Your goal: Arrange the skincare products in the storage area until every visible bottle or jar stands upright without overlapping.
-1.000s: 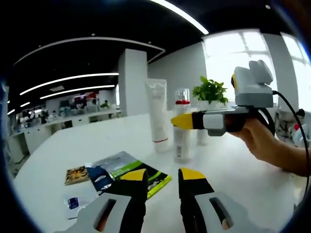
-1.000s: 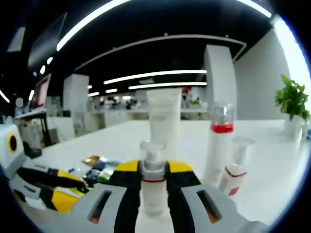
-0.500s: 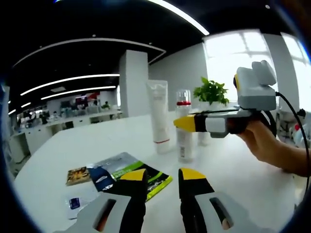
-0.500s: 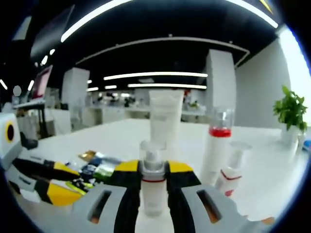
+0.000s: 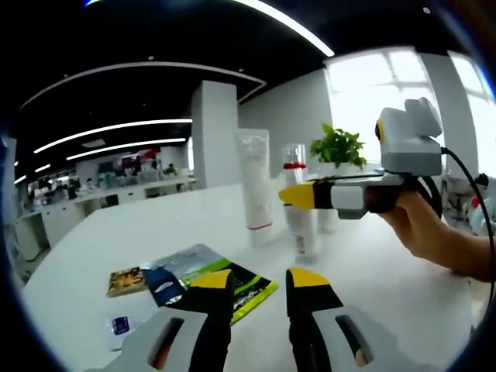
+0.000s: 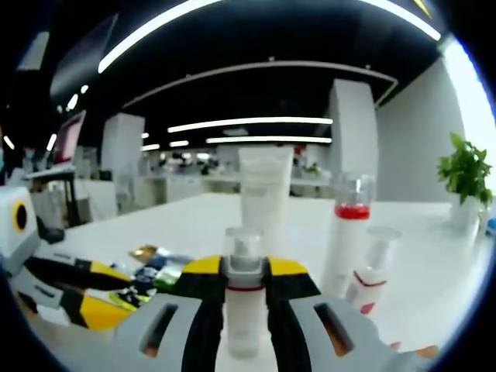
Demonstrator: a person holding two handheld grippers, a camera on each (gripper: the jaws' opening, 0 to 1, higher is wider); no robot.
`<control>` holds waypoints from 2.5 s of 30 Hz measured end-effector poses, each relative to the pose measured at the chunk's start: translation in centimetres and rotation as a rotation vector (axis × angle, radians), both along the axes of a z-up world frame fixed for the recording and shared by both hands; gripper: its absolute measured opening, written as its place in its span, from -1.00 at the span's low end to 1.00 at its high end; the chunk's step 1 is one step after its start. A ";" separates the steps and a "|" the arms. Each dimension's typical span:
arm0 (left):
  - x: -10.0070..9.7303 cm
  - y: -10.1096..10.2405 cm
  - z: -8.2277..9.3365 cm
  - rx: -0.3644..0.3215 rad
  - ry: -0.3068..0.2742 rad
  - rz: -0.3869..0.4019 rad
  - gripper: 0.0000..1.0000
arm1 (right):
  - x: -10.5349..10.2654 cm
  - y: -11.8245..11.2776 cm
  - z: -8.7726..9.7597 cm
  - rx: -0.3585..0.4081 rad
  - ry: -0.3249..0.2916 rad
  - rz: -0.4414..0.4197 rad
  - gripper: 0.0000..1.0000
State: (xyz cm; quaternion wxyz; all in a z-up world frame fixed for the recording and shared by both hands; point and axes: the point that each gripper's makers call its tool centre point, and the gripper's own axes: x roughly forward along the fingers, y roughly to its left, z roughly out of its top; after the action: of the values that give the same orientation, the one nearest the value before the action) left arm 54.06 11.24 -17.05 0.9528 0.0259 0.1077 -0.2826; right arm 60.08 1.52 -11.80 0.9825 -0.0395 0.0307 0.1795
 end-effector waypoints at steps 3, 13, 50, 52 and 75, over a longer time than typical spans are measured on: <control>0.0 0.1 -0.1 0.000 0.003 0.002 -0.47 | -0.3 -0.2 -0.1 0.009 -0.016 0.009 -0.64; 0.1 0.2 -0.1 0.000 0.004 0.010 -0.47 | -0.8 -0.1 -0.7 -0.033 -0.015 0.018 -0.57; -0.3 0.4 -0.4 -0.009 0.013 0.024 -0.47 | 0.4 0.0 -4.6 -0.004 0.139 0.005 -0.55; -0.3 0.3 -0.4 -0.009 0.017 0.022 -0.47 | 0.4 0.0 -4.9 -0.024 0.139 0.011 -0.55; 0.1 0.9 -0.2 -0.026 0.012 0.040 -0.47 | -0.3 -0.9 -8.9 -0.089 0.313 -0.007 -0.59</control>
State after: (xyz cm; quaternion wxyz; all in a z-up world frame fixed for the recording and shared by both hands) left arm 54.16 12.10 -17.25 0.9578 0.0099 0.1102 -0.2652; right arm 59.74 0.66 -20.66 0.9636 -0.0544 0.1916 0.1784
